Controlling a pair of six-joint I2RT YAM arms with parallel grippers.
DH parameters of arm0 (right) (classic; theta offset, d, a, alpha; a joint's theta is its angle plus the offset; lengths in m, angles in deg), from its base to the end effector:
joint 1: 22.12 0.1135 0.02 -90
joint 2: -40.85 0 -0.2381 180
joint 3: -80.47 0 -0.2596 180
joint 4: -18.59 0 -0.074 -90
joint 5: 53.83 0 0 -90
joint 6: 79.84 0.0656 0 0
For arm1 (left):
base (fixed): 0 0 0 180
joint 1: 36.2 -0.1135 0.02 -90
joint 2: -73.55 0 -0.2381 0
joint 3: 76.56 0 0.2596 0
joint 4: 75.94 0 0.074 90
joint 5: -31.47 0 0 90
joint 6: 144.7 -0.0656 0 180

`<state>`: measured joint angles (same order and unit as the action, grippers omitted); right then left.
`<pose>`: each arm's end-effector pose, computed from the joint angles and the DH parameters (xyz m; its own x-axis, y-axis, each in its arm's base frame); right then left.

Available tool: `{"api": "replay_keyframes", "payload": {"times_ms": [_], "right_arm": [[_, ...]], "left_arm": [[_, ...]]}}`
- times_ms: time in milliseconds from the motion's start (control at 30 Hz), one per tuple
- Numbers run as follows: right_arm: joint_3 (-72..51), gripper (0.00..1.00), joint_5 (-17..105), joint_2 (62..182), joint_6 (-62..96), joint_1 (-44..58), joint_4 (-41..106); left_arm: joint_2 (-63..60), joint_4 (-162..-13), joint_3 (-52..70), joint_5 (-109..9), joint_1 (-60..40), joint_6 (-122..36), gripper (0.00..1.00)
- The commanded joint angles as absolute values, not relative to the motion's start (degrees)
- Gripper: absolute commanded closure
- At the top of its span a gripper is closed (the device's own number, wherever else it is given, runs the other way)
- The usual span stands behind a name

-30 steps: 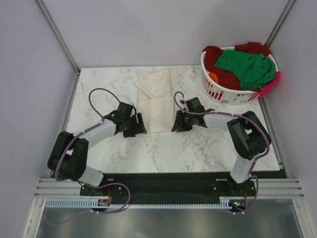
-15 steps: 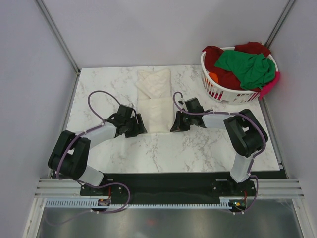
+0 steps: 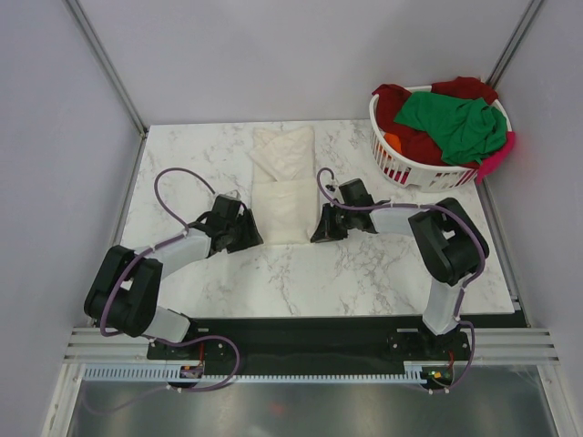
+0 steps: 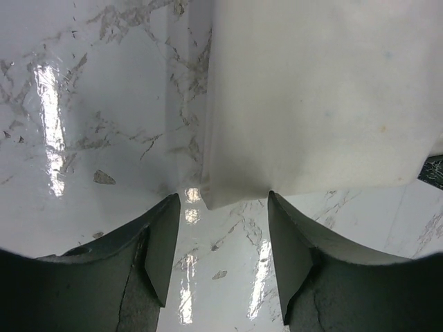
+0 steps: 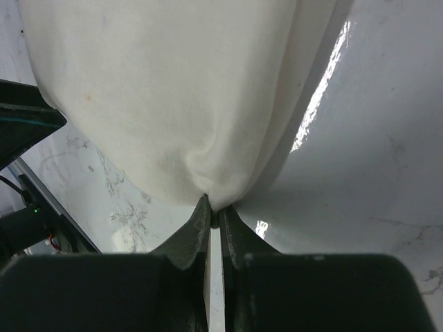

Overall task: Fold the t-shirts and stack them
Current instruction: Fold the tshirt

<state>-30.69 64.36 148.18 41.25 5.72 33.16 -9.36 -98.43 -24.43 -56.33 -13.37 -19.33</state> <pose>0.3157 0.2018 0.0739 -0.9474 0.0143 -0.3197 -0.2025 0.7466 0.6337 0.2729 -0.1176 0.1051 -0.8390 -0.2744 -0.4699 -0.0942 0.9237 -0.3713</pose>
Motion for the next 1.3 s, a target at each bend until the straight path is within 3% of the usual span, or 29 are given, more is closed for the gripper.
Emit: {"api": "replay_keyframes", "payload": {"times_ms": [0,200,300,600,867,1133,1267], "right_arm": [[-31.9,0.91,59.7,152.4,37.8,6.2,37.8],[-31.8,0.92,59.8,153.4,37.4,6.1,37.8],[-31.7,0.92,60.0,154.1,37.2,6.1,37.8],[-31.7,1.0,60.3,154.6,36.5,6.1,38.0],[-35.3,1.0,59.8,148.8,36.3,6.1,39.8],[-44.0,1.0,59.1,134.6,36.9,6.5,43.5],[-47.1,1.0,58.4,123.6,38.5,7.6,47.8]], "left_arm": [[-9.1,-95.1,-24.0,-58.1,-13.7,-18.0,0.39],[-9.2,-94.3,-23.7,-58.4,-13.7,-18.5,0.43],[-10.3,-93.4,-23.6,-58.4,-13.7,-18.8,0.5],[-15.1,-90.6,-23.9,-58.4,-13.7,-18.8,0.97],[-6.9,-92.5,-26.5,-53.3,-13.5,-17.3,0.98],[5.4,-100.0,-32.4,-44.7,-9.9,-14.7,0.98],[12.3,-104.5,-34.7,-46.0,-4.5,-9.5,0.98]]}}
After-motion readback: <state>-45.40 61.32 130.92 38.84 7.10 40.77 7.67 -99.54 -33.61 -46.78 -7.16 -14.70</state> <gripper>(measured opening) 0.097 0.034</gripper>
